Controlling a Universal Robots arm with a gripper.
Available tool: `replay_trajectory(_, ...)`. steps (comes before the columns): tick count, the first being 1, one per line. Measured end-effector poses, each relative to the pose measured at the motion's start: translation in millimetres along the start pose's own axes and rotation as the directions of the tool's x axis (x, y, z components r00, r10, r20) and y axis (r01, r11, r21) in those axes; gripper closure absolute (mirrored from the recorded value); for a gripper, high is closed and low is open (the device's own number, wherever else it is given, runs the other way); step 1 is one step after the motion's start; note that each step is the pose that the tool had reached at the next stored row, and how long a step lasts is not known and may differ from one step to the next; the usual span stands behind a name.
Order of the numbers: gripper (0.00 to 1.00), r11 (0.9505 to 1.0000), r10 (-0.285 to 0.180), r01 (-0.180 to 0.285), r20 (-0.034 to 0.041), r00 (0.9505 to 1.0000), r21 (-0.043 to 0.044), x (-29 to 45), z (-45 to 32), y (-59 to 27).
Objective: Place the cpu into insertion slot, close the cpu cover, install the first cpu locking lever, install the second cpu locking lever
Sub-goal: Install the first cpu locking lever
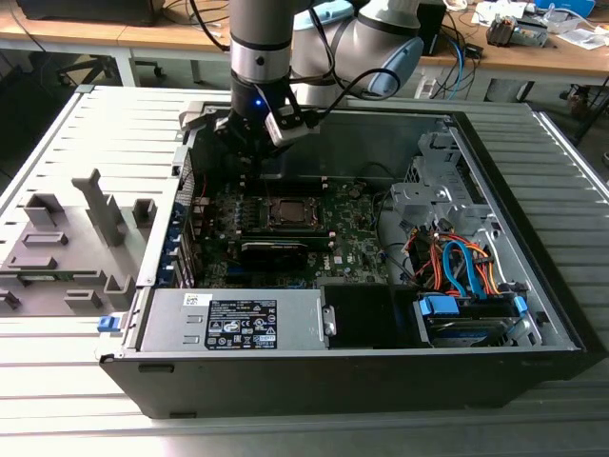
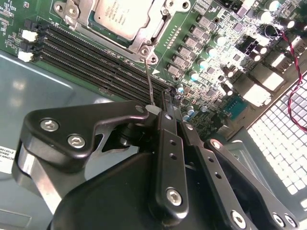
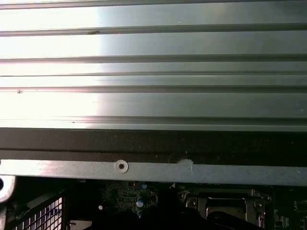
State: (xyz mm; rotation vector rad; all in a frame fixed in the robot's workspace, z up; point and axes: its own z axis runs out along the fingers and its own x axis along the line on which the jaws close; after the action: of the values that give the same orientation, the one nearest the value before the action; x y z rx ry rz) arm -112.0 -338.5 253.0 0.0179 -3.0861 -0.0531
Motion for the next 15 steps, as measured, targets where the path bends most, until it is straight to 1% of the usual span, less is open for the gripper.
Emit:
replay_trajectory(3,0.89,1.0,0.0,0.0,-0.0001,1.0,0.0,-0.3,1.9,-0.1)
replay_trajectory(15,0.89,1.0,0.0,0.0,-0.0002,1.0,0.0001,-0.5,3.8,-0.1)
